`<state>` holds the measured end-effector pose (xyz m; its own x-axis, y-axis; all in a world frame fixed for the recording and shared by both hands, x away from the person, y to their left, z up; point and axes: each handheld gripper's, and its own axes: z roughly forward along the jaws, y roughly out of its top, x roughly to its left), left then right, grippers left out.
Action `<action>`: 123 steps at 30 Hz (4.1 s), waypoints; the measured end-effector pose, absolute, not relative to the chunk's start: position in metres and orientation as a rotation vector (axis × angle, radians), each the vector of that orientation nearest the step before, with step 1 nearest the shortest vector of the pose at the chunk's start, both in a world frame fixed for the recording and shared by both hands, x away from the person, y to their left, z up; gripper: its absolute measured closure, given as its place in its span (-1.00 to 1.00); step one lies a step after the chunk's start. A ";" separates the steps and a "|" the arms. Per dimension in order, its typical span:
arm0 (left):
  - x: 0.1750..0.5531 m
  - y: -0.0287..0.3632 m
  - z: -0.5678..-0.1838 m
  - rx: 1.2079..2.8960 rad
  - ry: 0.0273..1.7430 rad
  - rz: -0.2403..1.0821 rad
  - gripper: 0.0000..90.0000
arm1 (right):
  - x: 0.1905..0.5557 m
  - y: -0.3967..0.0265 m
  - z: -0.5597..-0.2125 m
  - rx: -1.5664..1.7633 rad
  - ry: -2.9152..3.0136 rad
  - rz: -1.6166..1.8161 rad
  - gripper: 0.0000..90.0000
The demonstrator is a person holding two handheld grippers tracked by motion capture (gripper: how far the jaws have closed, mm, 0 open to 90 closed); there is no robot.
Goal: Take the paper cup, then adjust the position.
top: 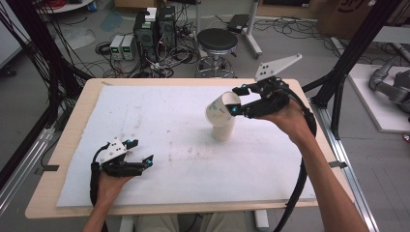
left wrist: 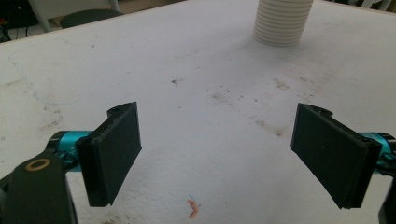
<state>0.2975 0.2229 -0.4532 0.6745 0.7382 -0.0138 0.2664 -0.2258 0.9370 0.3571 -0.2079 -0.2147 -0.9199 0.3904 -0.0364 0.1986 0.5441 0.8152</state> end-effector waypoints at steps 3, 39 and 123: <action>0.298 0.223 -0.453 1.795 0.801 0.541 -0.65 | 0.349 -0.209 -0.229 0.506 2.539 1.389 -0.14; 0.297 0.222 -0.453 1.798 0.794 0.552 -0.65 | 0.311 -0.196 -0.321 0.452 2.446 1.616 -0.14; 0.329 0.104 -0.373 1.819 0.063 0.025 -0.32 | 0.328 -0.179 -0.330 0.238 2.577 1.816 -0.15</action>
<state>0.3290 0.1044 -0.3725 0.9983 0.0565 -0.0164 0.0298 -0.2457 0.9689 0.3276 -0.1794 -0.3297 -0.9885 0.1111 0.1030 0.1343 0.3288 0.9348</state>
